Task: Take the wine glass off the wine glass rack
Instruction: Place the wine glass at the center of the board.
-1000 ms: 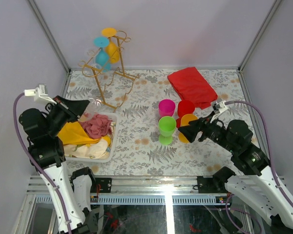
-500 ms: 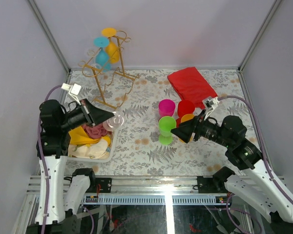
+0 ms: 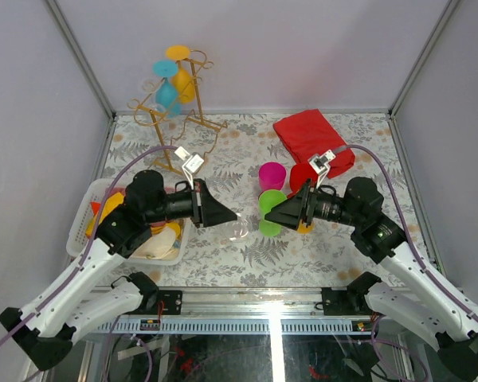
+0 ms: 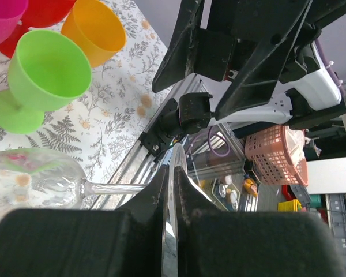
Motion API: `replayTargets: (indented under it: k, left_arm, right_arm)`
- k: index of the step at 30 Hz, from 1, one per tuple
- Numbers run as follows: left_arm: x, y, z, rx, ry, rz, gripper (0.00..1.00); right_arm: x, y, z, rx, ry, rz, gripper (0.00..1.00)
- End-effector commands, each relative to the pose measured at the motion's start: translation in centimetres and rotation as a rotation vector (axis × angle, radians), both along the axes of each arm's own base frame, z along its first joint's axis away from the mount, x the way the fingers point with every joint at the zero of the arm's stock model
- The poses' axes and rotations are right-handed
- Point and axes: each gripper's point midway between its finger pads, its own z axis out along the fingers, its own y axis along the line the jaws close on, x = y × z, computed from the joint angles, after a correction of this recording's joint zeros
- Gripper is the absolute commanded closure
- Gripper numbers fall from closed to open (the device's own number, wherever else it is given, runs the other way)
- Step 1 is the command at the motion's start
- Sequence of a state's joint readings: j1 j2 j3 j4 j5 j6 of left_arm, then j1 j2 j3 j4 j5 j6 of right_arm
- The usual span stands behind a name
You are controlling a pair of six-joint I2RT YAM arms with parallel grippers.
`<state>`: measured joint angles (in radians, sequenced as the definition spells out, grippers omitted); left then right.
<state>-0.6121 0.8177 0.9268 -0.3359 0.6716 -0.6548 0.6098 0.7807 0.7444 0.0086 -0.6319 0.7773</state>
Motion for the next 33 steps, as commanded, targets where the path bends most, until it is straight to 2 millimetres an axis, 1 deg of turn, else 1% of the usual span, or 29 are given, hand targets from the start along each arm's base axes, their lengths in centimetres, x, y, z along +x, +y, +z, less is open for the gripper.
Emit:
replayTargets:
  k: [1,4,7,10,12,16,17,18,20,23,24,28,33]
  left_arm:
    - [1.5,-1.9,3.9,-0.125,-0.184,0.081,1.0]
    - [1.2,-2.3,4.1,-0.148,-0.204,0.101,1.0]
    - [0.9,-2.2,4.2,-0.179,-0.211,0.119,1.0]
    - [0.7,-1.9,4.0,-0.201,-0.212,0.133,1.0]
    - [0.5,-1.7,3.9,-0.209,-0.212,0.138,1.0]
    - [0.2,-1.1,3.7,-0.216,-0.214,0.153,1.0]
    - [0.1,-1.0,3.5,-0.218,-0.212,0.155,1.0]
    - [0.0,-0.9,3.3,-0.215,-0.207,0.155,0.99]
    - [-0.2,-0.8,2.7,-0.201,-0.195,0.15,0.9]
    - [-0.9,-0.5,2.0,-0.191,-0.174,0.129,0.69]
    - [-1.3,-0.4,1.8,-0.195,-0.17,0.116,0.67]
    - [-2.4,0.3,1.2,-0.203,-0.144,0.105,0.67]
    - [-2.3,0.3,-0.1,-0.184,-0.106,0.111,0.73]
  right_arm:
    - [-1.8,0.8,4.0,0.119,-0.061,0.111,0.27]
    - [-2.2,1.5,4.2,0.117,-0.065,0.143,0.29]
    - [-2.9,2.8,4.2,0.097,-0.066,0.202,0.33]
    - [-3.7,4.4,3.6,0.059,-0.072,0.252,0.42]
    - [-3.9,4.9,3.5,0.046,-0.083,0.255,0.55]
    - [-3.8,5.1,4.3,0.079,-0.108,0.251,0.83]
    - [-3.9,5.2,4.5,0.09,-0.11,0.262,0.93]
    - [-4.0,5.3,4.8,0.1,-0.115,0.27,0.98]
    - [-3.9,5.4,5.1,0.113,-0.127,0.268,1.0]
    - [-3.4,5.5,5.2,0.108,-0.166,0.252,1.0]
    - [-3.2,5.6,5.2,0.105,-0.182,0.248,1.0]
    - [-2.6,6.0,5.3,0.103,-0.205,0.241,1.0]
    - [-2.8,6.6,5.8,0.13,-0.207,0.267,1.0]
